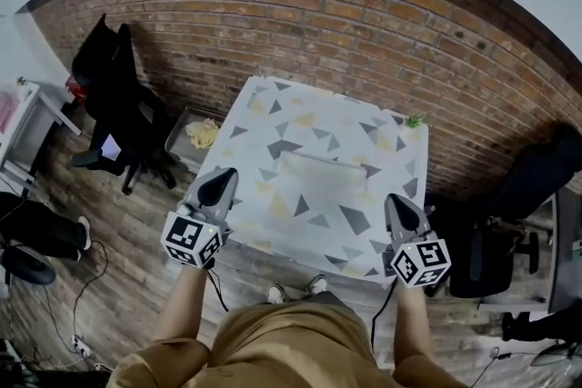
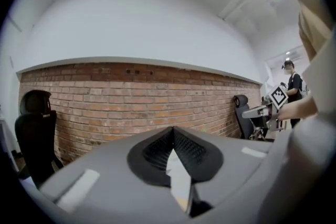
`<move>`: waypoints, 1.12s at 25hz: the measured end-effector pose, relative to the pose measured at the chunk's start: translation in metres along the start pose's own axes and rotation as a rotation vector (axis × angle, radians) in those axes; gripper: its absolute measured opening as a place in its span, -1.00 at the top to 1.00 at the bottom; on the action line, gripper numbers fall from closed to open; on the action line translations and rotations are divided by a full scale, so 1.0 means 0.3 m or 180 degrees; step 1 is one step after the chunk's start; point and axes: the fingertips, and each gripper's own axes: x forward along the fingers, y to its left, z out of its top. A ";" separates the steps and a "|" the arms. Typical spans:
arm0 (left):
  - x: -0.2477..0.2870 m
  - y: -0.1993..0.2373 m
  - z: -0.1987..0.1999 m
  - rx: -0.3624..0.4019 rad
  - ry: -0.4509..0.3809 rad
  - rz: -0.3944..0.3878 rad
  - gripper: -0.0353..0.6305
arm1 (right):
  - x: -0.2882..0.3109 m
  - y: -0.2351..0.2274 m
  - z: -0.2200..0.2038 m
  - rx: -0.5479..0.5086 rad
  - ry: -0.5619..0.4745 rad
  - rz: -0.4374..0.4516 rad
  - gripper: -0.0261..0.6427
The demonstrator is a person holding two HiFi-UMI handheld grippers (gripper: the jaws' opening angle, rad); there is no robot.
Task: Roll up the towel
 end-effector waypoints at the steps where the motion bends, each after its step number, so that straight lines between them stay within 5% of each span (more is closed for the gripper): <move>1: -0.018 0.001 0.039 0.0032 -0.0076 0.0030 0.71 | -0.023 -0.007 0.037 -0.0042 -0.0072 -0.0026 0.91; 14: -0.247 -0.063 0.476 0.0431 -0.0806 0.0363 0.71 | -0.346 -0.055 0.444 -0.0498 -0.0820 -0.0306 0.91; 28: -0.442 -0.073 0.553 0.0521 -0.0976 0.0804 0.71 | -0.473 -0.044 0.529 -0.0865 -0.1011 -0.0600 0.91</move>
